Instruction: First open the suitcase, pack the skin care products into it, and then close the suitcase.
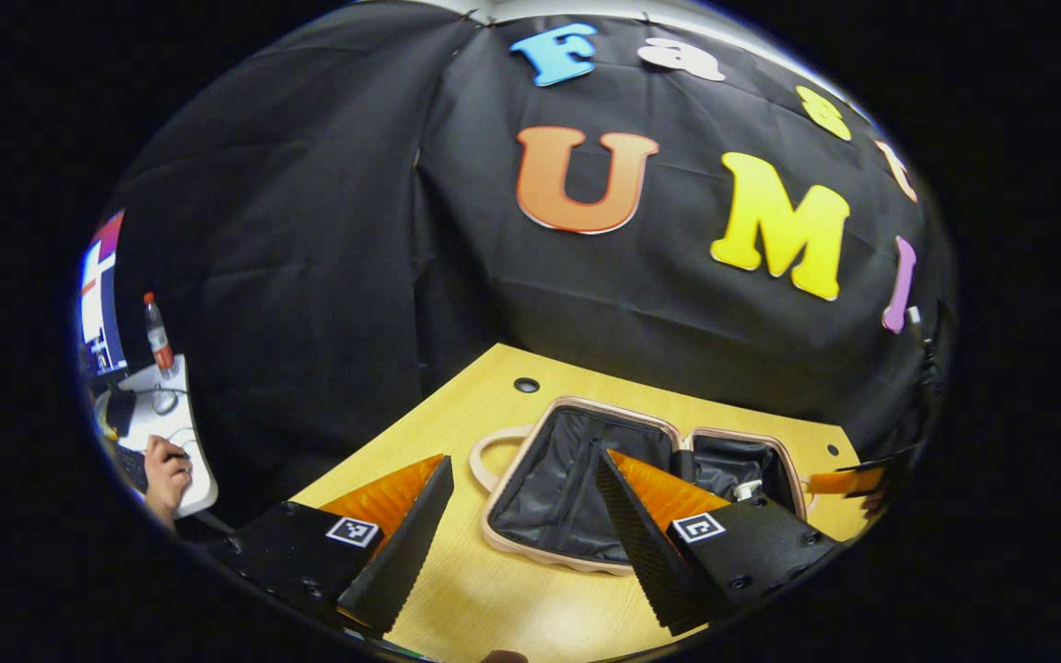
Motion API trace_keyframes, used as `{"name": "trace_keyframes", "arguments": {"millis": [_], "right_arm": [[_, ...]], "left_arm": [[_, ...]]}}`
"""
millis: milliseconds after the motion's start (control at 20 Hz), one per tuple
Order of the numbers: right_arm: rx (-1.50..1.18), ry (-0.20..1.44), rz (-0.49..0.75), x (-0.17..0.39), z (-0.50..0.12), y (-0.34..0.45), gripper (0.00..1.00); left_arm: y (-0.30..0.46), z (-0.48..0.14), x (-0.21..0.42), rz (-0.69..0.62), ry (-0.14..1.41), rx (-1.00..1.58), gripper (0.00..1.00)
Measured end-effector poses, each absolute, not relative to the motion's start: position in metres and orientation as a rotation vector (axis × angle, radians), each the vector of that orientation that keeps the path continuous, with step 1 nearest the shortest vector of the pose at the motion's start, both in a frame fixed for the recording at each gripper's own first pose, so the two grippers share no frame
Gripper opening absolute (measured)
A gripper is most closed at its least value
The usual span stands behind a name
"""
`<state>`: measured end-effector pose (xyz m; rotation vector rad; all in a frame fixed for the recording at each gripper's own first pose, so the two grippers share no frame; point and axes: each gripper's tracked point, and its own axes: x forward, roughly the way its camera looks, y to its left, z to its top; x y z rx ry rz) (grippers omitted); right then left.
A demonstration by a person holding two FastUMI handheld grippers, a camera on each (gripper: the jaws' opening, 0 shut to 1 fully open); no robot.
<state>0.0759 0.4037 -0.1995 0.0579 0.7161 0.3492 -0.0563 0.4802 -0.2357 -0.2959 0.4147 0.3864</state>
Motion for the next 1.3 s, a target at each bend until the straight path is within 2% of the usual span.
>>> {"name": "trace_keyframes", "arguments": {"millis": [100, 150, 200, 250, 300, 350, 500, 550, 600, 750, 800, 850, 900, 950, 1050, 1100, 1300], "right_arm": [[0.035, 0.579, 0.34, 0.074, -0.147, 0.379, 0.82], [0.024, 0.517, 0.324, 0.069, -0.124, 0.364, 0.77], [0.016, 0.465, 0.314, 0.064, -0.102, 0.349, 0.82], [0.006, 0.424, 0.299, 0.057, -0.087, 0.335, 0.77], [-0.002, 0.395, 0.285, 0.05, -0.074, 0.321, 0.81], [-0.008, 0.382, 0.275, 0.039, -0.066, 0.308, 0.77], [-0.019, 0.354, 0.247, 0.016, -0.052, 0.276, 0.82], [-0.027, 0.341, 0.233, 0.012, -0.048, 0.266, 0.77], [-0.03, 0.328, 0.224, 0.007, -0.045, 0.257, 0.82], [-0.018, 0.303, 0.19, -0.003, -0.035, 0.238, 0.77], [-0.023, 0.301, 0.177, -0.006, -0.037, 0.232, 0.81], [-0.023, 0.302, 0.159, -0.011, -0.04, 0.222, 0.81], [-0.019, 0.314, 0.15, -0.015, -0.044, 0.217, 0.81], [-0.011, 0.329, 0.137, -0.019, -0.048, 0.21, 0.8], [0.01, 0.351, 0.107, -0.023, -0.055, 0.198, 0.8], [0.02, 0.356, 0.092, -0.025, -0.057, 0.192, 0.8], [0.054, 0.326, 0.007, -0.031, -0.049, 0.162, 0.8]], "left_arm": [[0.507, -0.261, -0.049, 0.419, 0.442, -0.38, 0.97], [0.52, -0.272, -0.047, 0.43, 0.458, -0.417, 0.97], [0.532, -0.282, -0.044, 0.441, 0.468, -0.458, 0.97], [0.54, -0.294, -0.035, 0.445, 0.481, -0.508, 0.97], [0.546, -0.304, -0.028, 0.443, 0.488, -0.553, 0.97], [0.55, -0.315, -0.019, 0.435, 0.494, -0.614, 0.97], [0.539, -0.343, 0.011, 0.365, 0.518, -0.86, 0.98], [0.541, -0.353, 0.018, 0.358, 0.531, -0.927, 0.97], [0.543, -0.361, 0.023, 0.356, 0.536, -0.983, 0.97], [0.537, -0.382, 0.034, 0.331, 0.565, -1.112, 0.95], [0.534, -0.387, 0.037, 0.322, 0.575, -1.141, 0.94], [0.533, -0.396, 0.042, 0.336, 0.588, -1.155, 1.0], [0.535, -0.404, 0.043, 0.37, 0.595, -1.151, 0.72], [0.536, -0.409, 0.046, 0.378, 0.597, -1.143, 0.7], [0.537, -0.41, 0.052, 0.381, 0.592, -1.138, 0.32], [0.534, -0.407, 0.054, 0.372, 0.586, -1.151, 0.24], [0.533, -0.401, 0.055, 0.382, 0.606, -1.102, 0.14]]}}
